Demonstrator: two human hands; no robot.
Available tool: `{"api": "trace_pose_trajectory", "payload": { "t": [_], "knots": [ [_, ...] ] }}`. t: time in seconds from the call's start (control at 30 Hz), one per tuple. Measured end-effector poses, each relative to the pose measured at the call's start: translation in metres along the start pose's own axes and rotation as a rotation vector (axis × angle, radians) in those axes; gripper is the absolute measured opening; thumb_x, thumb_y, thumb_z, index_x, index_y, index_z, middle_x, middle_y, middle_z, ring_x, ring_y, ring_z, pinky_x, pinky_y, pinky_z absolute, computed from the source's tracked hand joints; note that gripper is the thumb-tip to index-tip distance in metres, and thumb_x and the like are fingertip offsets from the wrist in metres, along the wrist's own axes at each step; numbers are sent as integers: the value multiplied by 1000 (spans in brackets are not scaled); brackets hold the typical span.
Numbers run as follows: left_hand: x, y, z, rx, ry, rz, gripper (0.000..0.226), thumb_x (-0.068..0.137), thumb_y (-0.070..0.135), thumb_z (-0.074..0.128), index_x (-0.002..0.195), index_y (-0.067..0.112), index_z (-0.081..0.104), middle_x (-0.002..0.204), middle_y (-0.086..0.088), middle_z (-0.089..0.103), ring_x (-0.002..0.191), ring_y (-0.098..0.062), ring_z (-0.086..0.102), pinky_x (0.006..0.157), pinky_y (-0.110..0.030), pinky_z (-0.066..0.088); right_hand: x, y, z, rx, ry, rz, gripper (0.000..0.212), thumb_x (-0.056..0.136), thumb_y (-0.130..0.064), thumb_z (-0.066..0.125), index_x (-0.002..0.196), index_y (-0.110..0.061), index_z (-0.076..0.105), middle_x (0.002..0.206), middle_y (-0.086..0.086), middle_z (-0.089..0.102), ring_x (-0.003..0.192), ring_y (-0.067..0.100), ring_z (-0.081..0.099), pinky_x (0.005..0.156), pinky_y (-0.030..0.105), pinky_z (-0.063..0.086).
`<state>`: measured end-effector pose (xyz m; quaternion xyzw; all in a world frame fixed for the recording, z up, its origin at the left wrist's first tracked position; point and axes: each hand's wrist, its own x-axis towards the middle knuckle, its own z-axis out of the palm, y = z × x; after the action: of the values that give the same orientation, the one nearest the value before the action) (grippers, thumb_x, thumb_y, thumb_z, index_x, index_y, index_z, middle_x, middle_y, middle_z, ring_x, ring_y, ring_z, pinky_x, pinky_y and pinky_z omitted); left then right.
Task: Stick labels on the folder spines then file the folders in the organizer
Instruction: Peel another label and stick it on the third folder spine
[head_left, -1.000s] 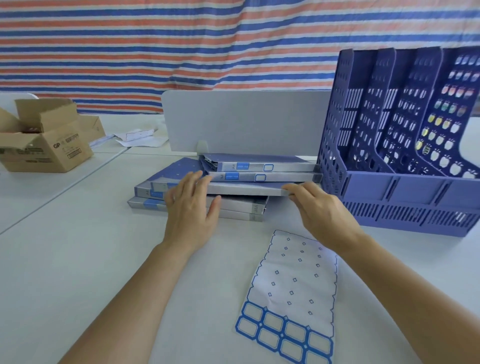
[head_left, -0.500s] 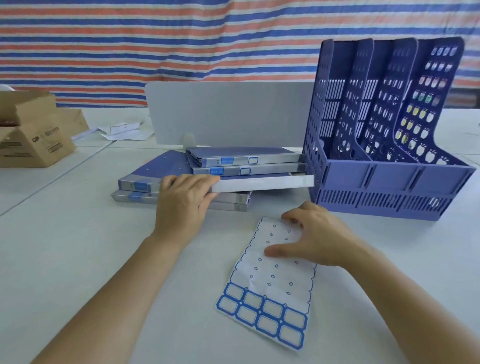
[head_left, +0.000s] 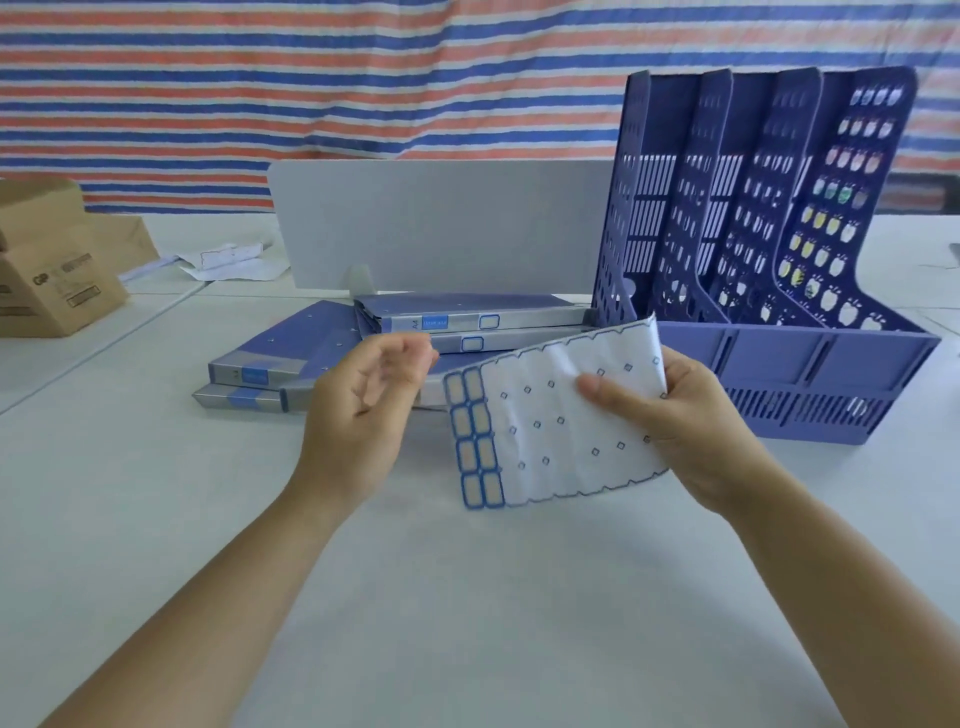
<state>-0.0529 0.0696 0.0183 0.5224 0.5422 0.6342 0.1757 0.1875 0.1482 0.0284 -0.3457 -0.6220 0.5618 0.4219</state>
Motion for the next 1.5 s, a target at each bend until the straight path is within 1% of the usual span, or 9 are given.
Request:
{"api": "trace_pose_trajectory", "payload": {
  "t": [0.2,0.33,0.43,0.5,0.57,0.77,1.07,1.3,1.5],
  "knots": [
    [-3,6,7,-446,-99,-395,48,75,21,71,119,6,60,104,-14,74,92,-27,70,79,-34,59,0,1,3,108,38,2,36,75,-23,78,109,-14,72,107,10,77,99,34,73,89,51,58],
    [-4,4,9,-283,-108,-402,33,85,21,69,117,13,64,107,-6,75,91,-17,70,71,-34,54,-2,-1,6,181,-4,5,35,77,-19,74,112,-11,70,107,11,76,96,30,74,78,40,61],
    [-2,6,8,-219,-32,-441,19,87,31,68,100,17,71,87,1,71,75,-13,61,61,-30,44,-3,-3,6,260,-27,28,38,78,-19,72,114,-9,68,109,11,76,94,27,74,74,35,60],
    [-2,8,6,-227,-54,-486,38,80,44,69,99,12,73,77,5,63,71,-14,55,60,-30,41,-3,-5,6,278,-49,37,37,79,-19,71,115,-10,68,110,11,76,95,27,74,75,36,60],
    [-1,10,4,-292,-100,-534,51,70,50,70,106,12,73,81,5,64,75,-13,58,64,-31,43,-3,-5,5,268,-67,48,35,79,-19,71,114,-11,69,109,10,76,94,26,74,75,36,61],
    [-3,5,3,-306,-80,-588,13,86,30,69,96,21,71,95,1,73,91,-17,64,71,-33,47,-4,-4,9,254,-106,90,34,80,-20,69,113,-11,69,106,9,77,89,24,75,72,34,61],
    [-4,9,4,-483,-174,-728,30,75,24,71,103,12,72,95,-4,73,81,-17,68,70,-30,54,-5,-3,9,264,-107,127,29,77,-20,74,106,-14,71,102,9,77,86,25,75,69,35,61],
    [-3,4,5,-480,-324,-846,37,88,33,63,116,10,70,106,-9,71,94,-23,64,87,-39,51,-5,-3,7,286,-164,125,26,78,-23,76,104,-16,73,102,9,77,87,25,75,68,35,60],
    [-3,4,8,-484,-158,-673,28,76,22,70,102,12,73,92,-6,75,76,-16,66,73,-30,53,-2,0,9,-7,99,51,55,77,-31,82,125,-22,58,114,-1,74,99,20,73,81,40,60]
  ]
}}
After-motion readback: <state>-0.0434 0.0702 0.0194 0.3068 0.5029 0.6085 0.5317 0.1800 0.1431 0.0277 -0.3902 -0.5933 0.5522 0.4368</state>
